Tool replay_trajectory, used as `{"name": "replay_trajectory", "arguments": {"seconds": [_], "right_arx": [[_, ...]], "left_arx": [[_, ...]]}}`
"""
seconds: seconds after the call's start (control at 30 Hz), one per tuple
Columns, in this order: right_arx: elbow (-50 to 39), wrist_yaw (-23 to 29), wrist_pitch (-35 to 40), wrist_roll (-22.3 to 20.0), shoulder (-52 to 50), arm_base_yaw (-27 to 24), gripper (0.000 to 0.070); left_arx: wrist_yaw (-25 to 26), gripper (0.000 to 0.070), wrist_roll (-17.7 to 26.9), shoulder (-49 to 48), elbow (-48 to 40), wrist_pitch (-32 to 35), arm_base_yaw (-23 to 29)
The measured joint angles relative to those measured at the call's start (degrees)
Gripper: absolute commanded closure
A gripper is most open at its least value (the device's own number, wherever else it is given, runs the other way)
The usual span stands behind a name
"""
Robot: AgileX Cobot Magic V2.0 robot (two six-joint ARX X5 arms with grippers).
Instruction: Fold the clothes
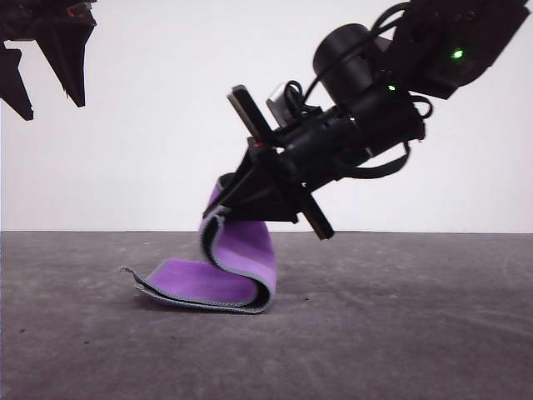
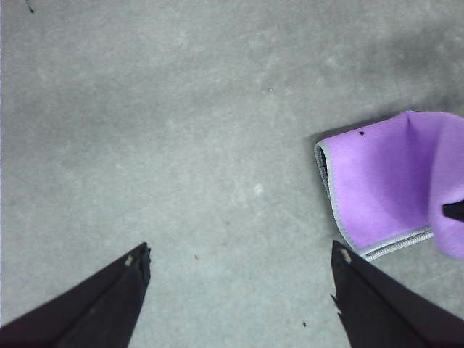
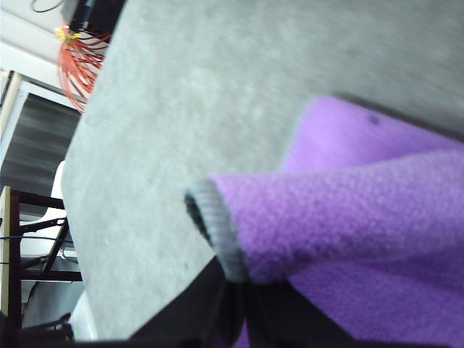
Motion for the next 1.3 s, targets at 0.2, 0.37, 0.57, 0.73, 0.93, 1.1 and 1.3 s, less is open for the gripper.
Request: {"name": "replay_trajectory", "arguments": {"seconds": [0.2,0.37,0.57,0.73,0.93,1.1,1.3], "right_arx": [[2.2,0.2,0.1,1.0,3.3,0.8,0.0700],[2.4,0.5,1.3,1.1,3.5,1.1,0.0700],[2.5,0.4,1.4,1.1,3.5,1.1,0.0351],[2.5,0.3,1.4,1.3,3.5,1.1,0.0350],[2.7,-3.7,1.3,0.8,3.5,-0.1,0.0347],[3.4,-6.2,1.3,0.5,3.5,-2.6,0.0205],[3.4,-7.4,-2.3,-1.5,1.5,-5.9,0.0190]], "left_arx": [[0.0,0.0218,0.0,0.0,0.0,0.0,0.0],[0.0,0.0218,0.0,0.0,0.0,0.1,0.0],[0.0,0.0218,0.0,0.0,0.0,0.1,0.0],[0.0,0.0218,0.0,0.0,0.0,0.1,0.0],[0.0,0.0218,0.0,0.0,0.0,0.1,0.0],[0.0,0.0217,0.0,0.0,0.0,-0.1,0.0],[0.0,0.0217,0.0,-1.8,0.0,-0.3,0.0]]}}
